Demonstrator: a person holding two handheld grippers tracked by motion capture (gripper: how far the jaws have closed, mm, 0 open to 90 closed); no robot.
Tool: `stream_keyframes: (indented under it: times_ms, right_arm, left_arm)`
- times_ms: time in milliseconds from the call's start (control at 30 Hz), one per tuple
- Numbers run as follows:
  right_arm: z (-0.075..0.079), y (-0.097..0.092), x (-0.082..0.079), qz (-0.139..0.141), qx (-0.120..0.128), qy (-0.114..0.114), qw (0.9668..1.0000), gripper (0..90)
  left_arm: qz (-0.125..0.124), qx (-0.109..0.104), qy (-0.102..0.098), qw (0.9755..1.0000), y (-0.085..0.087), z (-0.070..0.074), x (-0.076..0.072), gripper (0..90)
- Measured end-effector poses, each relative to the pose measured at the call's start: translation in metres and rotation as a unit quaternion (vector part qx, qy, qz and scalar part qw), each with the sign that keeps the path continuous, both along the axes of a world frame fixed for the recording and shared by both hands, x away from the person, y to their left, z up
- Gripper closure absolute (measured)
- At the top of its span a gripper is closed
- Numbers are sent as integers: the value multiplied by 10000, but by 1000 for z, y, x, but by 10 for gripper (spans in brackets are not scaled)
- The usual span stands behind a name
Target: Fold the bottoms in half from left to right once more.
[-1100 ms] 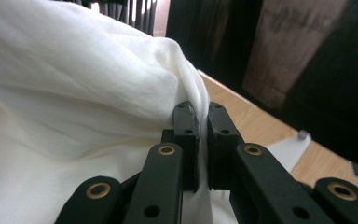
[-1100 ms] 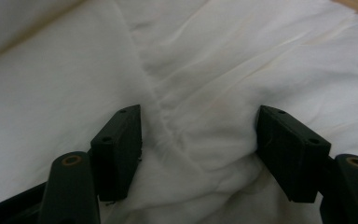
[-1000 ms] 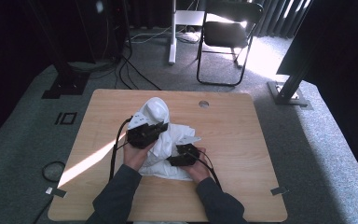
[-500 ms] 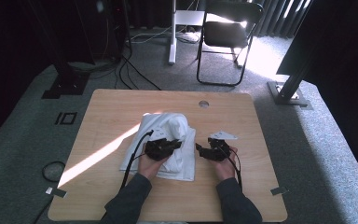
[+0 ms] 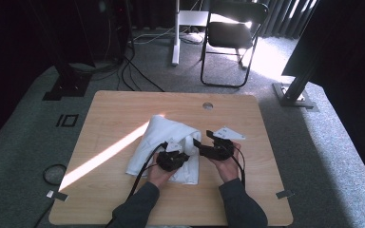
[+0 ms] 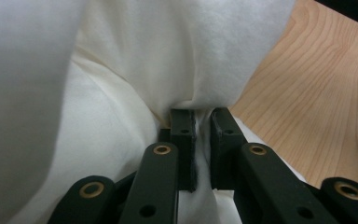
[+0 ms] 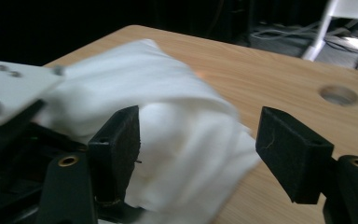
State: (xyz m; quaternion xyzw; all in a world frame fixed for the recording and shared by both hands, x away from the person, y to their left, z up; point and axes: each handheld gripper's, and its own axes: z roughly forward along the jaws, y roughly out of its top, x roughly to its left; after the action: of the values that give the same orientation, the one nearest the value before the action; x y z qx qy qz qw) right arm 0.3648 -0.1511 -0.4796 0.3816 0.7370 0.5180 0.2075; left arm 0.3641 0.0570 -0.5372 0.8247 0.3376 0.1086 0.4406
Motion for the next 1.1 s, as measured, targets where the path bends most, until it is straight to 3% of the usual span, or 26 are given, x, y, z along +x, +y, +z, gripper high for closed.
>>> stream_keyframes:
  times_ms: [133,233,333,433,533,600,667,800,900,967,1100]
  right_arm:
    - [-8,15,12,75,-322,231,9992,396]
    - [-22,19,27,-84,-446,505,9977,598]
    - [-35,19,38,-224,-557,714,9956,703]
    - [-43,18,44,-285,-601,847,9942,747]
    - [-47,17,48,-297,-607,909,9936,763]
    - [-49,17,50,-290,-626,924,9933,771]
    - [-51,16,52,-294,-649,945,9930,778]
    - [-54,15,57,-305,-715,988,9921,798]
    - [-55,15,64,-288,-802,972,9916,811]
    - [-55,16,68,-316,-842,989,9910,821]
    - [-53,18,78,-382,-909,992,9902,827]
  left_arm:
    - [-43,-23,-40,10000,1,4,-5,750]
    - [-114,4,-139,9998,2,12,-11,662]
    - [-158,-140,-287,9994,8,31,-21,605]
    - [-141,-376,-645,9971,22,59,-28,569]
    - [148,-449,-1062,9932,46,86,-25,556]
    - [492,-411,-1170,9911,65,96,-14,557]
    - [905,-392,-1139,9886,85,97,3,557]
    - [1432,-135,-675,9873,111,78,35,569]
    - [1399,88,-455,9891,113,61,41,578]
    - [1367,-9,-433,9897,112,56,40,589]
    - [1460,-181,-368,9884,111,50,36,594]
